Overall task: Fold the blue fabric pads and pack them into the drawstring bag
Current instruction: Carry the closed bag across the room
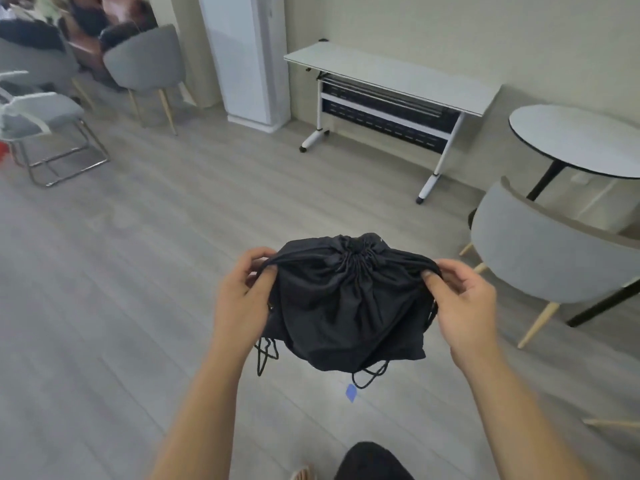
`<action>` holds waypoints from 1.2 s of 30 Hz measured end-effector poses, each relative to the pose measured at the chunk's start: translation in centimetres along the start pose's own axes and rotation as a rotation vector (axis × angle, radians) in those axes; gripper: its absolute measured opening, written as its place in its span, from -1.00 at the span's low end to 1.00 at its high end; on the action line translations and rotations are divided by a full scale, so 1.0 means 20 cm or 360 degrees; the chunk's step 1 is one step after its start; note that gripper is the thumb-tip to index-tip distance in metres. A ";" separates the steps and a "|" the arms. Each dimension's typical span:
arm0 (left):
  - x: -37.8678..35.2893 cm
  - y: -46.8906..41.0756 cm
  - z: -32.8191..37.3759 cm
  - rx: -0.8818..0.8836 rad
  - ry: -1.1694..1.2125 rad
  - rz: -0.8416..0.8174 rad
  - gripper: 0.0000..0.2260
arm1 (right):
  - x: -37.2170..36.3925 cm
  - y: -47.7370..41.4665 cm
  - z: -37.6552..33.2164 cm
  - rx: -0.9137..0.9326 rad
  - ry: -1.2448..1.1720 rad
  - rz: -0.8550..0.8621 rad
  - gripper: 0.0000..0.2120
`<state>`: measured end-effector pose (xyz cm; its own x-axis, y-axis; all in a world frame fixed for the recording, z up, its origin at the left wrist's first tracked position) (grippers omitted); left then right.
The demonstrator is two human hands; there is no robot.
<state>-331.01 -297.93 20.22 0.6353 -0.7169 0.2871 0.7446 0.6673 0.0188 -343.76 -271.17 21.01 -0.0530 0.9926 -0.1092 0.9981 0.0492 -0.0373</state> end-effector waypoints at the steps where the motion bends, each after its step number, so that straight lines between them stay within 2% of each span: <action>1: -0.02 -0.16 0.01 -0.0005 -0.0006 -0.0025 -0.76 | -0.06 -0.12 0.03 -0.0003 0.0008 0.0037 -0.91; 6: -0.20 -0.99 -0.01 -0.0057 -0.0122 -0.0158 -0.73 | -0.39 -0.78 0.19 0.0004 0.0067 0.0113 -0.89; 10: -0.36 -1.68 -0.01 -0.0017 -0.0194 -0.0198 -0.71 | -0.69 -1.40 0.34 -0.0030 -0.0019 0.0109 -0.72; 15: -0.48 -2.46 0.11 0.0018 -0.0210 -0.0242 -0.77 | -1.06 -2.11 0.40 -0.0142 -0.0041 0.0068 -0.74; 21: -0.60 -3.43 0.21 -0.0099 -0.0164 -0.0244 -0.76 | -1.55 -3.01 0.40 -0.0053 0.0063 -0.0074 -0.71; 26: -0.79 -4.35 0.27 -0.0230 -0.0175 -0.0346 -0.70 | -1.91 -3.77 0.37 0.0025 0.0130 -0.0071 -0.75; 32: -1.06 -5.32 0.60 -0.0388 -0.0111 -0.0494 -0.78 | -2.21 -4.64 0.23 0.0064 0.0062 0.0118 -0.79; 36: -1.33 -5.91 0.93 -0.0620 -0.0177 -0.0556 -0.78 | -2.30 -5.18 0.09 0.0193 0.0072 0.0266 -0.85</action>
<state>-439.77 -354.00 28.13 0.3263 -0.8431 0.4274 0.9421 0.2532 -0.2197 -444.73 -322.16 28.16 0.1173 0.9899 -0.0794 0.9816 -0.1278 -0.1422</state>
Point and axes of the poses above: each hand's wrist, its own y-axis away from the middle knuckle, its own x-axis out of the back of the hand, z = x × y, the point moved 4 cm from there along -y, towards the middle knuckle, and after that the axes turned 13 degrees about -y, right-handed, at the moved point
